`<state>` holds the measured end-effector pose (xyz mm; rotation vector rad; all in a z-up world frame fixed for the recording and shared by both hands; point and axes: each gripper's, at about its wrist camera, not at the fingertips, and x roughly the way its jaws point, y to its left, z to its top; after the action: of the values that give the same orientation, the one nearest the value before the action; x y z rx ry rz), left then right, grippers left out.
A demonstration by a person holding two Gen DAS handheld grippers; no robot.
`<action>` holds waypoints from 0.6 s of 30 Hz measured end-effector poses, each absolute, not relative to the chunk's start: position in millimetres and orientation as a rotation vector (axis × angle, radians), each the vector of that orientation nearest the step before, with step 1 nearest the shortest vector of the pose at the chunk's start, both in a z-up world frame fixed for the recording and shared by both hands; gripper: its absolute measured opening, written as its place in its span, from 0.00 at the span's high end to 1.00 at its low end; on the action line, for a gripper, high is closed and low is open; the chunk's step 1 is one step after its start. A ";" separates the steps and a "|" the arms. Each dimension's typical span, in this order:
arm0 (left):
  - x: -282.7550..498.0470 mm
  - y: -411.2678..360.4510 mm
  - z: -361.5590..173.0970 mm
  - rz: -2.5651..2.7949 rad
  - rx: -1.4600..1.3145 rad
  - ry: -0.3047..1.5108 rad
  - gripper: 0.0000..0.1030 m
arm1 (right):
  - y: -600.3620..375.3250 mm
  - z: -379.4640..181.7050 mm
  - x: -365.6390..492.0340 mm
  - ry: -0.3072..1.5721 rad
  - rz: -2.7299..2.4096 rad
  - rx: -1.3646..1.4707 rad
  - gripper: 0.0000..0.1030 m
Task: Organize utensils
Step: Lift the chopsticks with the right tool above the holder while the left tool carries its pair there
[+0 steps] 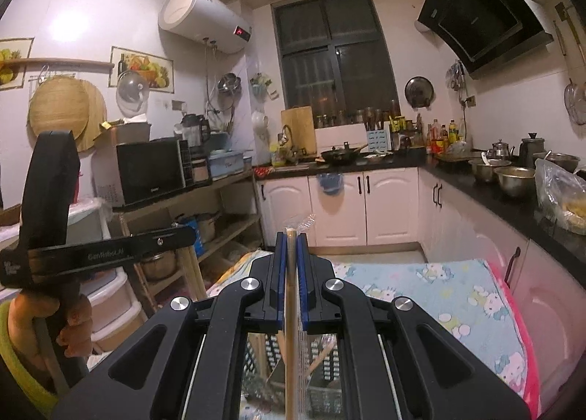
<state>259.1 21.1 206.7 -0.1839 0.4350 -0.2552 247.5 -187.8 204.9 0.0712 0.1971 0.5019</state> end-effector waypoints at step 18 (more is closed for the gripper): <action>284.8 22.0 208.5 -0.201 -0.171 0.393 0.99 | -184.3 210.0 280.4 0.111 0.427 0.081 0.94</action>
<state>284.8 22.0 208.5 -0.1715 0.3931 -0.2015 280.4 -184.3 210.0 0.0807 0.1113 0.4273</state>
